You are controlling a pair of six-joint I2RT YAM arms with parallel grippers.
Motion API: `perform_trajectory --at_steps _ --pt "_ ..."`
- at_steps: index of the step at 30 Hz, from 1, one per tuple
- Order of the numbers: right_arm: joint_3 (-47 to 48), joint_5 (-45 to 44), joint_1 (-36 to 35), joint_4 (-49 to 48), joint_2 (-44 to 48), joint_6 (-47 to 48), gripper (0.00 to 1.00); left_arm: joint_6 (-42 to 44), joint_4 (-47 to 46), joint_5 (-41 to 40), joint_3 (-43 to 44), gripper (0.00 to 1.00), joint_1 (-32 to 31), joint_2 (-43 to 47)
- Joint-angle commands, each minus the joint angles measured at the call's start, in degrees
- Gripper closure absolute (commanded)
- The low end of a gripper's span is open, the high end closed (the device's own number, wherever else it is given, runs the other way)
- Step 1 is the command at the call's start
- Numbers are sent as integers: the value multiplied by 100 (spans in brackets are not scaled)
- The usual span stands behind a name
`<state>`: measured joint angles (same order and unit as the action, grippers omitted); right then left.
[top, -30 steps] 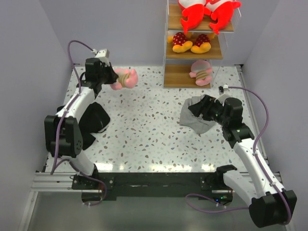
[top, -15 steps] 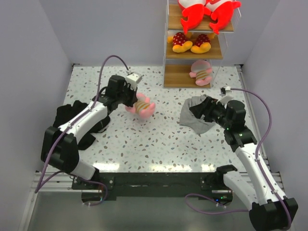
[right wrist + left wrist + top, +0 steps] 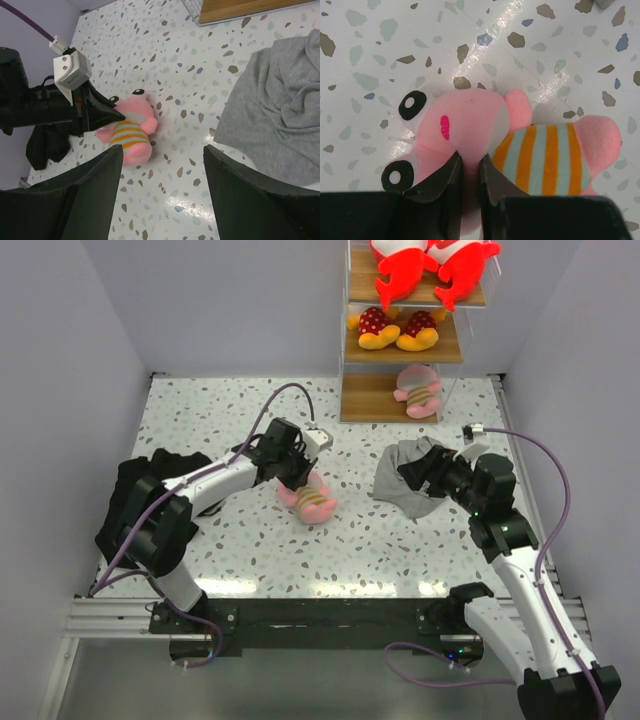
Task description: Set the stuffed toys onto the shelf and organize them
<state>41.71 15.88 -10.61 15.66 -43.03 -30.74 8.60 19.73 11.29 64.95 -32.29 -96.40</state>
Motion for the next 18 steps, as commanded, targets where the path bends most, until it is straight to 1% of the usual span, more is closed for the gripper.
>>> perform_trajectory --at_steps 1,2,4,7,9,10,12,13,15,16,18 --pt "-5 -103 -20 42 128 174 31 160 -171 128 124 75 -23 139" --pt "-5 -94 -11 68 128 165 31 133 -188 93 115 67 -23 139" --pt "3 -85 -20 182 137 148 32 81 -206 49 115 60 -23 139" --pt "30 -129 -20 419 110 130 32 -51 -302 -144 88 50 -23 244" --pt "39 -182 -20 525 58 86 33 -121 -329 -337 114 48 -23 323" --pt "30 -173 -29 587 40 77 33 -287 -355 -460 132 43 -23 419" --pt "-5 -16 -29 570 -21 -28 34 -490 -382 -1013 219 33 -23 569" --pt "-23 29 -29 535 -48 -63 34 -700 -382 -1432 255 26 -5 622" --pt "-93 56 -55 491 -118 -160 35 -877 -364 -1655 360 20 82 745" --pt "-128 21 -81 404 -144 -195 35 -1182 -329 -1769 422 18 118 789" --pt "-199 -6 -160 315 -328 -239 36 -1430 -215 -1867 545 12 293 920"
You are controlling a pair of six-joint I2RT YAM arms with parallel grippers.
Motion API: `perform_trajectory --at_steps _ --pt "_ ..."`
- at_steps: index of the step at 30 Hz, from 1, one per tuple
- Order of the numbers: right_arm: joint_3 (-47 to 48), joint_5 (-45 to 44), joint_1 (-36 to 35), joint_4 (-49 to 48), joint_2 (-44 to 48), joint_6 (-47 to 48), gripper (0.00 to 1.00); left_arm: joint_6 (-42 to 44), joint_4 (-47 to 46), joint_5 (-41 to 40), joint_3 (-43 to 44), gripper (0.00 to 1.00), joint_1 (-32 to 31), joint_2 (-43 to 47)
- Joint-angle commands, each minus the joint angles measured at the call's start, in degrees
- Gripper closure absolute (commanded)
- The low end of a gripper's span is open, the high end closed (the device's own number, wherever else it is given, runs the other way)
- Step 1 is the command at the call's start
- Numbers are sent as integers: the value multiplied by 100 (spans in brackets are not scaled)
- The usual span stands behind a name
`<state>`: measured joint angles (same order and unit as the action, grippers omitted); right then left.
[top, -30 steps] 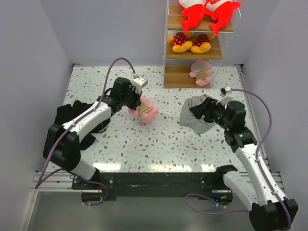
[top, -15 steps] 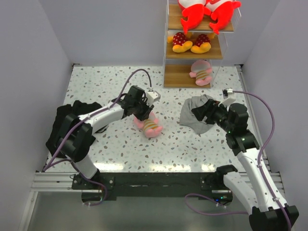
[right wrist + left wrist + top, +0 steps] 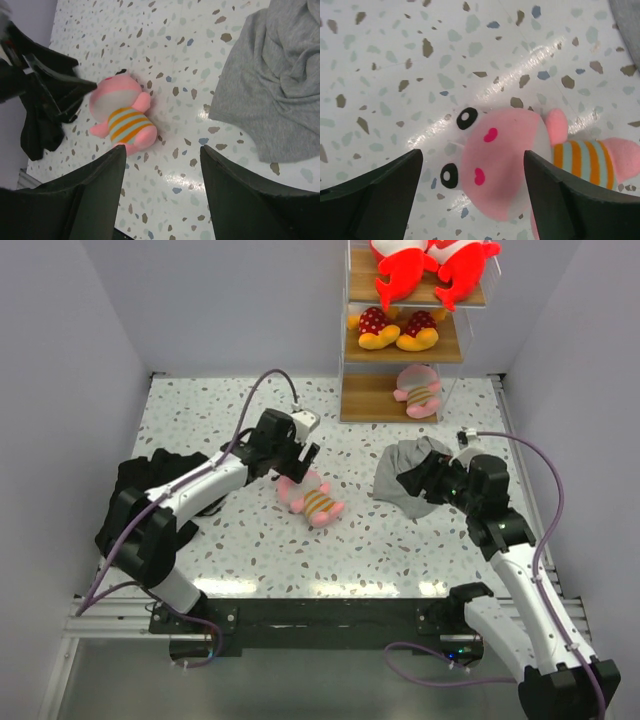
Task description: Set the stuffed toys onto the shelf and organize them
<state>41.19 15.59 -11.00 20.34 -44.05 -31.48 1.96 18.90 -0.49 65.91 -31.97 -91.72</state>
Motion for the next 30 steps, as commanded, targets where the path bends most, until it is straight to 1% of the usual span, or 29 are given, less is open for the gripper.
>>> perform_trajectory --at_steps 1,2,3,4,5,6,7,8,9,10,11,12,13,14,15,16,19,20,21,23,24,25,27,30 --pt "-155 57 -147 -283 -322 -208 37 -950 -123 -585 458 11 331 523" --pt "-120 84 -252 -346 -428 -209 39 -1038 -210 -514 397 10 418 602" --pt "-85 84 -331 -398 -646 -174 39 -1152 -254 -452 353 7 637 777" --pt "-50 75 -454 -590 -744 44 40 -1441 -290 -356 318 7 769 848" --pt "55 -90 -1003 -784 -919 437 42 -1722 -264 -207 248 7 1136 988" --pt "82 -405 -1218 -960 -1069 929 42 -1925 -237 -171 230 7 1218 1033" --pt "82 -478 -1585 -1101 -1166 1186 42 -1997 -176 -231 186 7 1263 1068" --pt "47 -539 -1719 -1302 -1245 1397 42 -2023 -158 -302 151 7 1280 1156" --pt "4 -514 -1816 -1800 -1472 1730 42 -2041 -167 -485 107 7 1281 1200" --pt "-127 -322 -1991 -2014 -1588 1890 42 -2050 -184 -591 -33 7 1281 1261" --pt "-172 -242 -2080 -2512 -1719 2057 42 -2041 -193 -697 -130 7 1281 1393" --pt "-164 -154 -2168 -2535 -2025 2572 42 -2050 -237 -855 -244 7 1281 1464" --pt "19 -162 -2404 -2448 -2150 2873 41 -2041 -342 -891 -515 7 1272 1630" --pt "143 -266 -2528 -2168 -2291 3111 40 -2024 -404 -935 -640 7 1272 1710" --pt "274 -433 -2651 -2113 -2388 3818 37 -2024 -439 -987 -736 7 1263 1780" --pt "276 -626 -2783 -2130 -2571 4086 36 -2024 -518 -997 -851 7 1263 1902" --pt "197 -637 -2811 -2376 -2836 5150 34 -2006 -580 -1119 -861 8 1210 1991" --pt "170 -463 -2802 -2481 -2880 5431 34 -2024 -597 -1163 -860 8 1210 1992" --pt "48 -356 -2811 -2560 -2890 5964 34 -2024 -580 -1172 -852 8 1202 1992" --pt "-163 -23 -2802 -2971 -2898 6442 34 -2041 -571 -1155 -843 8 1210 2000" --pt "-320 126 -2802 -3070 -2916 6871 35 -2041 -571 -1068 -852 8 1210 2000" --pt "-357 293 -2802 -3114 -2951 7040 35 -2050 -580 -1024 -869 8 1210 2026" --pt "-296 740 -2802 -2957 -3144 7435 35 -2059 -597 -927 -887 9 1202 2044" --pt "-103 1198 -2802 -2492 -3408 7761 36 -2076 -589 -918 -878 8 1193 2071"
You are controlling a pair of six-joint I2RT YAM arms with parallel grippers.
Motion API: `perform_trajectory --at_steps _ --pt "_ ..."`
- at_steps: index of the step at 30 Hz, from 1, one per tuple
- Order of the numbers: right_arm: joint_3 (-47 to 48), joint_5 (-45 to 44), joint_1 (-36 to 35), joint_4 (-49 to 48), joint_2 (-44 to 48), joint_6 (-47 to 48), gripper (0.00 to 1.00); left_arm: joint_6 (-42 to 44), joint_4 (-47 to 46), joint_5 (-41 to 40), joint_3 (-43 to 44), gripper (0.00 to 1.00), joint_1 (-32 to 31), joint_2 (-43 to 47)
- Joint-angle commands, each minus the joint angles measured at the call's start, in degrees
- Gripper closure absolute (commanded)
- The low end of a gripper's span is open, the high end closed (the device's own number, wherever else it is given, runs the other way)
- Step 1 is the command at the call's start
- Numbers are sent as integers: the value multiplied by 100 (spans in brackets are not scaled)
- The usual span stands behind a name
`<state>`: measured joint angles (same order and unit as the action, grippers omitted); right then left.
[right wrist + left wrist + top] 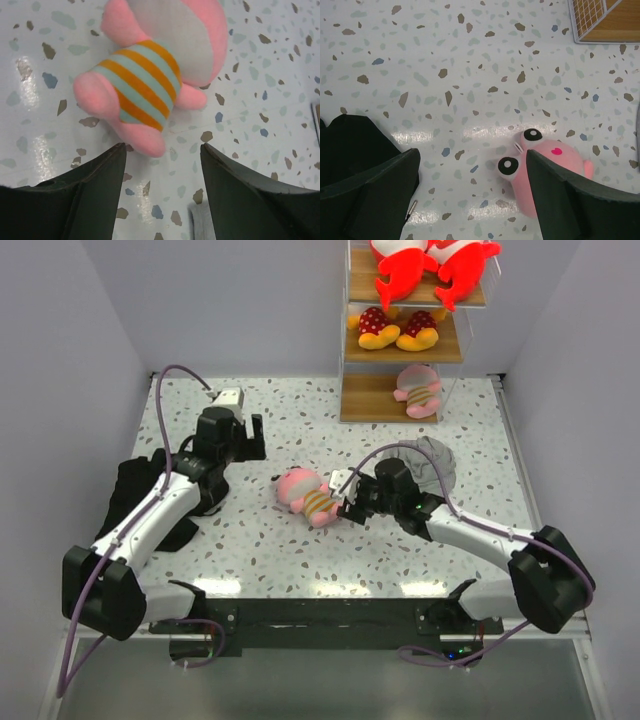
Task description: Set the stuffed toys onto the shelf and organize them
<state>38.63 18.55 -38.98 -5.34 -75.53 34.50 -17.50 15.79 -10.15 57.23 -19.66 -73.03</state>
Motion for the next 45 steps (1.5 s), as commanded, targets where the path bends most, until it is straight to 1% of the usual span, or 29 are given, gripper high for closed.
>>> perform_trajectory --at_steps 1,5,7,11,16,21,31,33,34,36,37,39,43,45 --pt "171 966 -4 130 -287 1208 36 -131 -296 66 -28 8 -47 211" --pt "215 1081 -4 270 -313 1401 36 -157 -313 92 -37 8 -82 202" --pt "294 968 -4 297 -436 1454 36 -158 -305 171 -19 8 -91 193" --pt "259 756 -4 -79 -612 1375 37 -184 -322 189 -37 8 -91 228" --pt "197 712 -4 -239 -779 1349 39 -184 -331 198 -46 8 -91 202" --pt "162 650 -13 -582 -893 1200 42 -202 -340 207 -54 8 -91 184" --pt "426 519 -92 -292 -1228 1252 46 -219 -357 207 -63 8 -91 149" --pt "496 492 -110 -239 -1289 1234 50 -219 -340 163 -54 8 -91 158" --pt "540 501 -118 -152 -1307 1226 60 -219 -331 145 -54 8 -91 149" --pt "654 457 -127 -64 -1333 1191 75 -219 -331 128 -54 9 -91 184" --pt "680 396 -136 -37 -1316 1156 88 -219 -331 119 -63 8 -91 193" --pt "681 308 -127 -54 -1246 1120 100 -219 -340 92 -72 8 -91 211" --pt "558 -209 -127 -326 -755 927 100 -245 -340 49 -81 8 -99 211" --pt "549 -736 -136 -318 -578 848 100 -254 -331 -13 -89 8 -91 219"
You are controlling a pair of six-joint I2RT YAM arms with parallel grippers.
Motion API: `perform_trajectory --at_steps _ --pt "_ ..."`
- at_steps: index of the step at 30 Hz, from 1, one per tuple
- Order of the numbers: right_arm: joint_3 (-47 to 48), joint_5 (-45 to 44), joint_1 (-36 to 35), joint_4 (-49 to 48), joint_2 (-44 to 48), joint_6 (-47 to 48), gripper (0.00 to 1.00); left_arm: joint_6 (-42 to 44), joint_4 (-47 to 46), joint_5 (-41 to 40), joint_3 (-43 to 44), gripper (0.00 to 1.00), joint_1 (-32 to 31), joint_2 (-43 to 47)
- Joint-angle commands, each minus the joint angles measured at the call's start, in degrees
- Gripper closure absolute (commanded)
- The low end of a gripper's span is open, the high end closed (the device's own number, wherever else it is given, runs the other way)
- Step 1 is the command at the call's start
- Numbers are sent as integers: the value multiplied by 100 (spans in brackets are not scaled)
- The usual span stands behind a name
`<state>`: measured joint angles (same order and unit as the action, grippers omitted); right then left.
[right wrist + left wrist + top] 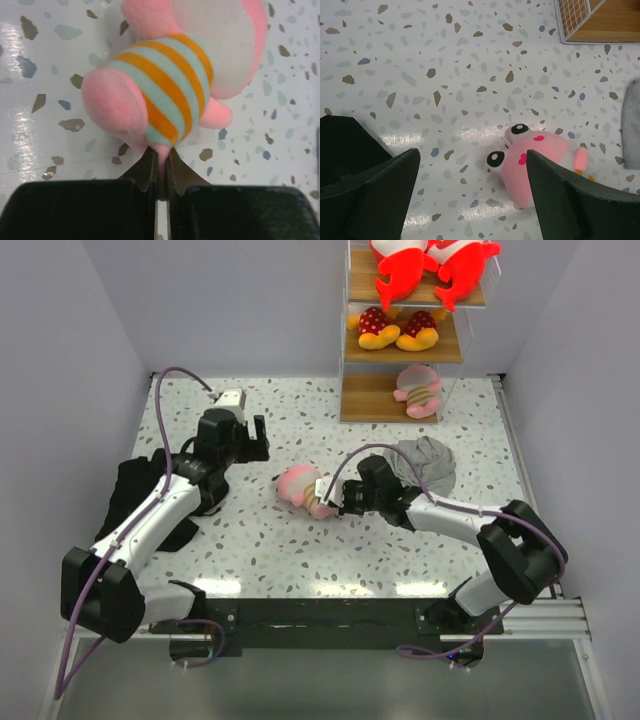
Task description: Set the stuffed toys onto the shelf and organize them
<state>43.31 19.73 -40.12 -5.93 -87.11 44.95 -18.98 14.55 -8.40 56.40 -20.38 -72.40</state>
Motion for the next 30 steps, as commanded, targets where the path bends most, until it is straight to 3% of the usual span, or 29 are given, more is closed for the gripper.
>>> perform_trajectory --at_steps 1,10,17,30 --pt "99 -978 -14 -163 755 -206 100 -114 -198 -214 -6 9 -18 147" --pt "72 -2181 127 92 1135 -363 100 -193 -101 -601 -6 8 -18 200" --pt "160 -2526 1075 -145 1249 -944 100 -211 -66 -584 20 8 -27 226" --pt "880 -2824 1551 -1181 125 -795 100 -264 -101 -399 11 8 -27 341"
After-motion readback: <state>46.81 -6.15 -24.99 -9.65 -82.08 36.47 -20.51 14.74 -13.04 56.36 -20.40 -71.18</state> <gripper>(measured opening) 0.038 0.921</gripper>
